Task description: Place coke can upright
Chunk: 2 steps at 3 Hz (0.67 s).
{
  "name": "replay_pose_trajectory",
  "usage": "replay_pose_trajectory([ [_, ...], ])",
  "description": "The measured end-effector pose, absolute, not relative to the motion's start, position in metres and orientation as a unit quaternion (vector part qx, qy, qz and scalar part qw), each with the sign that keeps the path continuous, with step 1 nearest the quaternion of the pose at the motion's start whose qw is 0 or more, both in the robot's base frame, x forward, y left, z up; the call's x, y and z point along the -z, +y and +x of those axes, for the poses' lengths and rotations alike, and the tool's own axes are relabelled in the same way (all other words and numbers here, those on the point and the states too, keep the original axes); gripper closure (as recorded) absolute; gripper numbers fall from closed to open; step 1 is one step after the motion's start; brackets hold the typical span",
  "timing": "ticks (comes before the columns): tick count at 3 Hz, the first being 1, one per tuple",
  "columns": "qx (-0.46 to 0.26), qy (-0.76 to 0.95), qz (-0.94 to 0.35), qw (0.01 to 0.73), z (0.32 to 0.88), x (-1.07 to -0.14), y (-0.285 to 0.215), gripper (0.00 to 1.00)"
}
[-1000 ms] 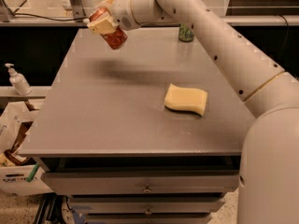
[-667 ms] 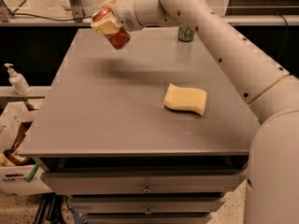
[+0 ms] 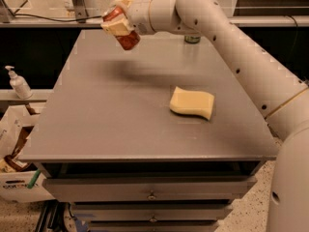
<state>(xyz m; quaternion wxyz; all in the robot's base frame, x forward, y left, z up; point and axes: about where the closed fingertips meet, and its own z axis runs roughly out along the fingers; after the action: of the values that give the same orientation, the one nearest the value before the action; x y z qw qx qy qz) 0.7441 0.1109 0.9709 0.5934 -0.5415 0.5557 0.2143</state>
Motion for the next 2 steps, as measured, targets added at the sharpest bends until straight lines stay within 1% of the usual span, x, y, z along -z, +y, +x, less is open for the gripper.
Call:
replay_pose_trajectory([
  [2,-0.212,0.546,-0.525,0.617,0.744,-0.965,0.091,1.0],
])
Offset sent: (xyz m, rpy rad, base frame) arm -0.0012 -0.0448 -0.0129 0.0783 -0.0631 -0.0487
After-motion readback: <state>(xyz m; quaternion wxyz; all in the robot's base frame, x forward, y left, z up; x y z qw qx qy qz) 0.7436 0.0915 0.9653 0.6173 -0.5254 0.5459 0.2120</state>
